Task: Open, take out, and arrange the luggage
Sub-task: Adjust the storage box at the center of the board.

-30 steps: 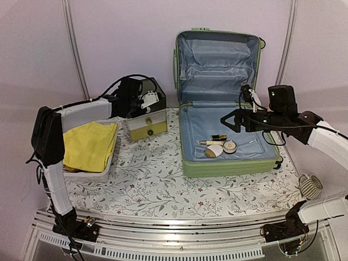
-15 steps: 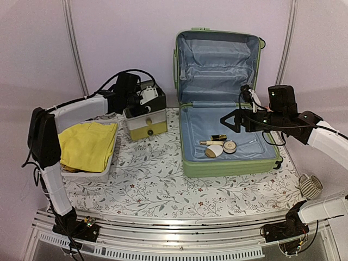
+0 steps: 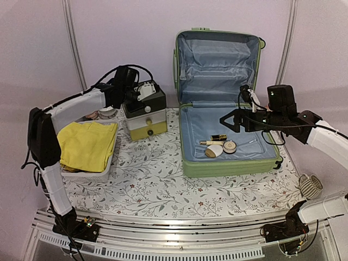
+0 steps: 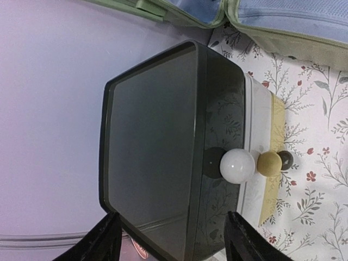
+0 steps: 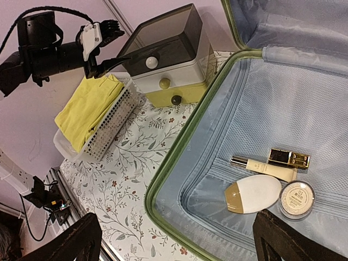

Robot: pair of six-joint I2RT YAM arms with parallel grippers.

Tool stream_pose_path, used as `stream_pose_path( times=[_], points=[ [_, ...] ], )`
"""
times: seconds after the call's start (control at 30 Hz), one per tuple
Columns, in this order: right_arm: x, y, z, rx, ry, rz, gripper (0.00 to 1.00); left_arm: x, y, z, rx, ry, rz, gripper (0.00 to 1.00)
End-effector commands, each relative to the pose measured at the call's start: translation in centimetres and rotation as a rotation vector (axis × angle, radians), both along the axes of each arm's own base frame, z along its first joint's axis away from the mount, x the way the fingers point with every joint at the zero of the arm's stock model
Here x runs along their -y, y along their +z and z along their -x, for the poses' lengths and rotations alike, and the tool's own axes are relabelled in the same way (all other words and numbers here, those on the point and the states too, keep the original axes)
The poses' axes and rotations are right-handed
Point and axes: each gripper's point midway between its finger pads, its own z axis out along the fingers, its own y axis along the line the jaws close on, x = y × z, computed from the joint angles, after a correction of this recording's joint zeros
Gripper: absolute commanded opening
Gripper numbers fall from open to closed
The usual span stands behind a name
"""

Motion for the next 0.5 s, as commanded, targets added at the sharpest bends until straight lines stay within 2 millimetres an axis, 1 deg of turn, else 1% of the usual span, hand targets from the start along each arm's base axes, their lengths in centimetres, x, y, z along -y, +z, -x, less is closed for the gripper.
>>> stream_pose_path(
  times=[0.0,0.07,0.13,0.23,0.27,0.33,0.47],
  points=[
    [-0.4,1.3,-0.5,0.021,0.008,-0.026,0.99,-1.1,-2.2,0.0,-0.094,0.025,-0.003,0.66],
    [-0.5,1.2,-0.5,0.018,0.011,-0.029,0.99,-1.5,-3.0,0.0,-0.123,0.037,-0.013,0.64],
    [-0.5,1.2,-0.5,0.017,0.013,-0.032,0.99,-2.1,-3.6,0.2,-0.154,0.050,-0.026,0.61],
    [-0.5,1.2,-0.6,0.016,0.011,-0.034,0.99,-2.9,-4.3,0.5,-0.183,0.075,-0.074,0.51],
    [-0.6,1.2,-0.6,0.016,0.013,-0.034,0.99,-3.4,-4.3,0.5,-0.179,0.093,-0.095,0.46],
    [-0.6,1.1,-0.6,0.013,0.014,-0.036,0.99,-3.9,-4.0,0.5,-0.171,0.106,-0.111,0.37],
    [-0.6,1.2,-0.5,0.011,0.016,-0.039,0.99,-3.9,-3.4,0.6,-0.161,0.105,-0.105,0.34]
  ],
)
